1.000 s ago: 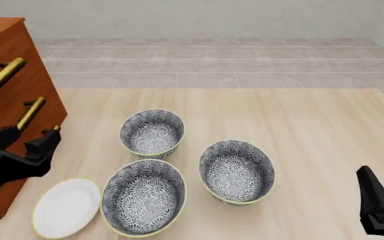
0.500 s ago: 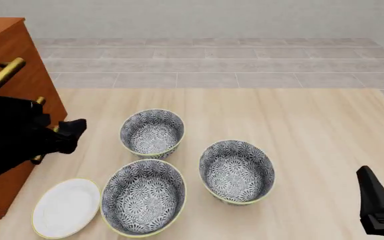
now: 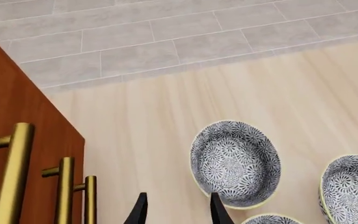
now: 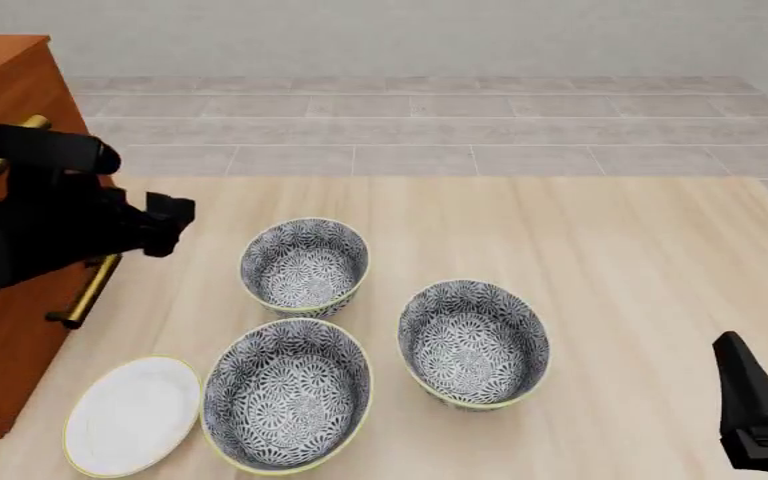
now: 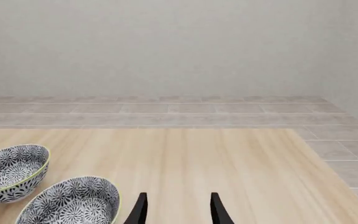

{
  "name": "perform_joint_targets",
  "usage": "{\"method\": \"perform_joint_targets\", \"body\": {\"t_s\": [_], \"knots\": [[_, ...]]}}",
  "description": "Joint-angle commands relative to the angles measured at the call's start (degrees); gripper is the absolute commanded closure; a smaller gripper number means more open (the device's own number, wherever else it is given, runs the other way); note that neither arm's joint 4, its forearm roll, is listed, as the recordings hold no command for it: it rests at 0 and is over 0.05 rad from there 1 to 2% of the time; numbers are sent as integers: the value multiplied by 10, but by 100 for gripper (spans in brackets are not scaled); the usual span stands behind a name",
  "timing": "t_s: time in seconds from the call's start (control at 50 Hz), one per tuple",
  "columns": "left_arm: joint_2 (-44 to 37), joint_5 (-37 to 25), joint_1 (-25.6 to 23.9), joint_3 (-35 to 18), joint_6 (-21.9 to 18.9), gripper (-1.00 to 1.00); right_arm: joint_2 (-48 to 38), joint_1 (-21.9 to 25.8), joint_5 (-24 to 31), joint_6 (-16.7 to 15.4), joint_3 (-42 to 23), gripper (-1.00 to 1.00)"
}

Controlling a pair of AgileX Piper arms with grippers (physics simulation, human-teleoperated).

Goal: Stack the bowl at the front on the bowl in the middle.

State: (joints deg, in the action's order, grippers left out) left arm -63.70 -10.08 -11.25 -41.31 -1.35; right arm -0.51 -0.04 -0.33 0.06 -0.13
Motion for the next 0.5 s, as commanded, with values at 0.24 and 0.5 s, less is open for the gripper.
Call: {"method": "perform_joint_targets", "body": {"t_s": [0.24, 0.5], "knots": [[-92, -30, -17, -68, 3, -100, 0, 0, 0, 0, 0, -100], [-157, -31, -27, -92, -8, -100, 0, 0, 0, 0, 0, -100]]}}
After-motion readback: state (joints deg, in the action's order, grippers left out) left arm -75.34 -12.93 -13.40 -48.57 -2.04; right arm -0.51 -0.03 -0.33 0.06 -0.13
